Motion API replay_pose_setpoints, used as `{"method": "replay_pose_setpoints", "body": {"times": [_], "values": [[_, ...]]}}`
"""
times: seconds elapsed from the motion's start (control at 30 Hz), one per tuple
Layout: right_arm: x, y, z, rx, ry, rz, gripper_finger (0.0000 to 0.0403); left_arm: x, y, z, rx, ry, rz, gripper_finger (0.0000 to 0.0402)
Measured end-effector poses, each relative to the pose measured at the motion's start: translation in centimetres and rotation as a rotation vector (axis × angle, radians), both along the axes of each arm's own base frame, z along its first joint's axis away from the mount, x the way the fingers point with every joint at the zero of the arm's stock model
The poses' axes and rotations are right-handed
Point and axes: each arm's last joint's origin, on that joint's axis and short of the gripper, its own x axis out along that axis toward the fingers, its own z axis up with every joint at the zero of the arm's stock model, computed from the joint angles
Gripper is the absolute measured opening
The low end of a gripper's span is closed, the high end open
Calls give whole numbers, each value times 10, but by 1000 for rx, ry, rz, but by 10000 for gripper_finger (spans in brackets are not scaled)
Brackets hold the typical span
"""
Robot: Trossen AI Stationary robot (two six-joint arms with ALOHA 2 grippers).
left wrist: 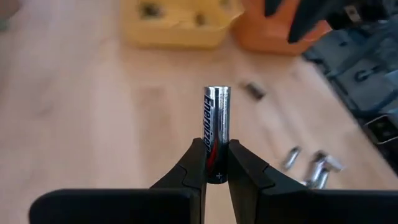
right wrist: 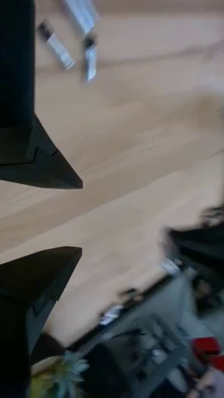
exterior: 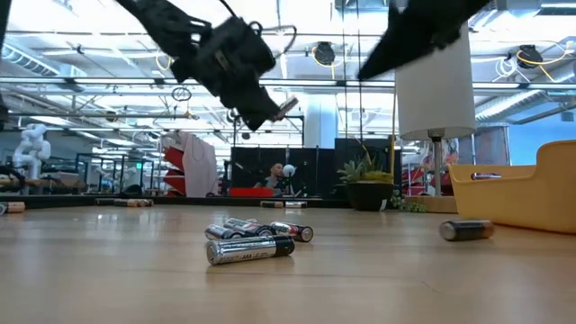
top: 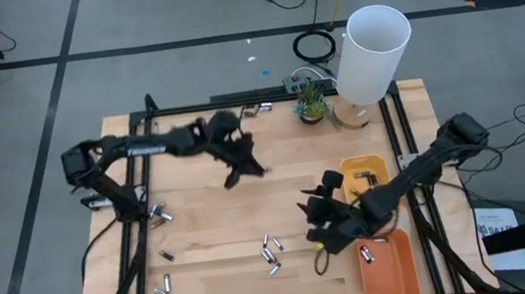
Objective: Sort batteries
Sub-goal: Put the black battery into the orange bin
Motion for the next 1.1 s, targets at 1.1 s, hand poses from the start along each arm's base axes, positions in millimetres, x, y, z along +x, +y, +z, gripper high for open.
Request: {"method": "replay_pose_setpoints", "body": {"times": [1.1], "values": [[-31,81,67,233,-184,306,153,40,-177,-10,132,-463,-188,49]]}}
